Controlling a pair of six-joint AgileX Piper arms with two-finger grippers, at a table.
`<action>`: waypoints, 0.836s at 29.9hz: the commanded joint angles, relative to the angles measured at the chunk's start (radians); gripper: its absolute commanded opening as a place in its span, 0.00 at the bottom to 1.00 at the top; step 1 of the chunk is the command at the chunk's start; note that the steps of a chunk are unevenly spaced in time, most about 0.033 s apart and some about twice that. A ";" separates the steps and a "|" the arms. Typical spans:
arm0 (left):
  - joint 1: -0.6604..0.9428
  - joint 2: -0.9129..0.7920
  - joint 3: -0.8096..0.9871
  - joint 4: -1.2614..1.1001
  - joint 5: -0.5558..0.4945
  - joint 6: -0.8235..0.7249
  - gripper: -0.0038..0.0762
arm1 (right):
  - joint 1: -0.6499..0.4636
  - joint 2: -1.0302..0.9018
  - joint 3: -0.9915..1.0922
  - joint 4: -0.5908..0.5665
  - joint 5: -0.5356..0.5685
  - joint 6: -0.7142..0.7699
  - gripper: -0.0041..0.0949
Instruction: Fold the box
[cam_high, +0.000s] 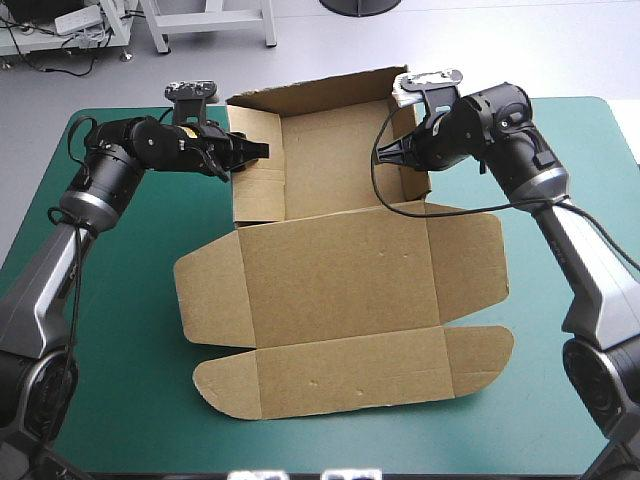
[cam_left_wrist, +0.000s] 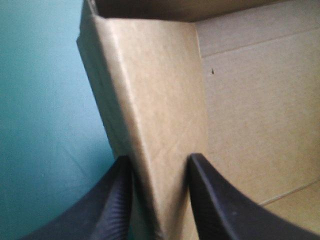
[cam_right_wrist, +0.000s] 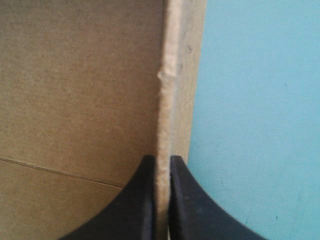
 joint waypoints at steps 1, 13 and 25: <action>-0.033 -0.052 -0.036 -0.050 -0.057 -0.028 0.30 | 0.039 -0.037 -0.029 0.059 -0.083 0.007 0.04; -0.033 -0.052 -0.036 -0.050 -0.057 -0.026 0.04 | 0.118 -0.033 -0.029 -0.040 -0.065 0.054 0.04; -0.064 -0.052 -0.036 0.131 -0.030 -0.141 0.04 | 0.146 -0.033 -0.027 -0.071 0.006 0.067 0.04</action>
